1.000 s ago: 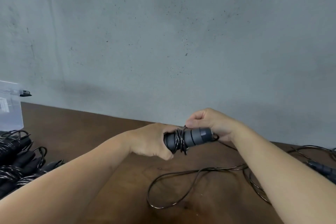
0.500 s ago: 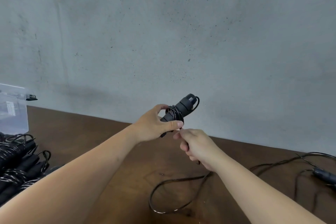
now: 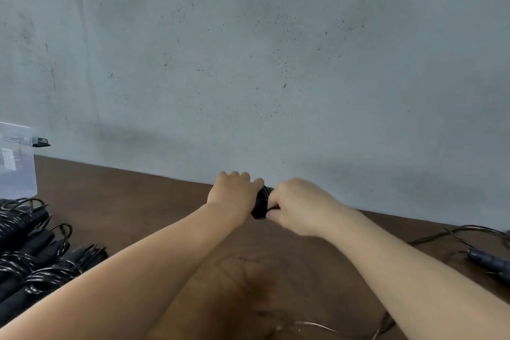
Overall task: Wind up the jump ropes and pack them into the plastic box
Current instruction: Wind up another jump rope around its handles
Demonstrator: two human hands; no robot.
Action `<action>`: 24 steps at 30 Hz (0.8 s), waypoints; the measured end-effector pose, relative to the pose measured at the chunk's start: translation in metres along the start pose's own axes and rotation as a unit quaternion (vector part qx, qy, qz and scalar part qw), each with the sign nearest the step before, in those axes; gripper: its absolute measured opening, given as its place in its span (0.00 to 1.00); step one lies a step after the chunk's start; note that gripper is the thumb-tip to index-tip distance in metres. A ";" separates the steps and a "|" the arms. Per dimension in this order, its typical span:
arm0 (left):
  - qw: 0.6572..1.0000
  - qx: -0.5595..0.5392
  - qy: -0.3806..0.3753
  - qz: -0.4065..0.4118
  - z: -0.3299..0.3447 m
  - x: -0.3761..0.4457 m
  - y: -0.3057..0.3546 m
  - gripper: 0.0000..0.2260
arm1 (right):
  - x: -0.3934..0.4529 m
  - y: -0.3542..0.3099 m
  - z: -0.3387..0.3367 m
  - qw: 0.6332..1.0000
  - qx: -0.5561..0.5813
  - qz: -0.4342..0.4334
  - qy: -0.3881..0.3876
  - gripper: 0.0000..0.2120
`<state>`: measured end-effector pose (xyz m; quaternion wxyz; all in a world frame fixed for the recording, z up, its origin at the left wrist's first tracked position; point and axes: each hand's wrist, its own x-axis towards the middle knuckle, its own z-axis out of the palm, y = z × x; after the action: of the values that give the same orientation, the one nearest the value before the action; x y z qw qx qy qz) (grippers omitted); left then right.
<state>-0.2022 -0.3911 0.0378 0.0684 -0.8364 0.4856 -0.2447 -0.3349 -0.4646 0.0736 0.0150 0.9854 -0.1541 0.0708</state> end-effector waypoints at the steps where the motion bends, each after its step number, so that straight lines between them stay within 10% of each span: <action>1: 0.999 0.006 -0.002 0.034 0.000 0.000 0.000 0.20 | 0.003 0.003 -0.011 1.000 -0.002 -0.011 0.002 0.07; 7: 0.959 -0.216 -0.087 0.162 -0.018 -0.005 -0.003 0.17 | 0.024 0.038 -0.033 0.985 0.157 0.025 -0.060 0.15; 12: 0.814 -0.528 -0.207 0.125 -0.026 -0.011 -0.021 0.22 | 0.024 0.055 -0.018 0.922 0.384 0.025 -0.031 0.17; 17: 0.692 -0.684 -0.198 0.116 -0.022 -0.011 -0.022 0.24 | 0.029 0.060 0.007 0.835 0.548 0.042 -0.013 0.23; 24: 0.621 -0.768 -0.150 0.044 -0.010 -0.004 -0.019 0.25 | 0.031 0.044 0.038 0.812 0.578 0.084 0.020 0.12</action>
<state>-0.1940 -0.3763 0.0521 -0.5160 -0.5877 0.5159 0.3496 -0.3141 -0.5178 0.0409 -0.5601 0.7939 -0.1668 0.1677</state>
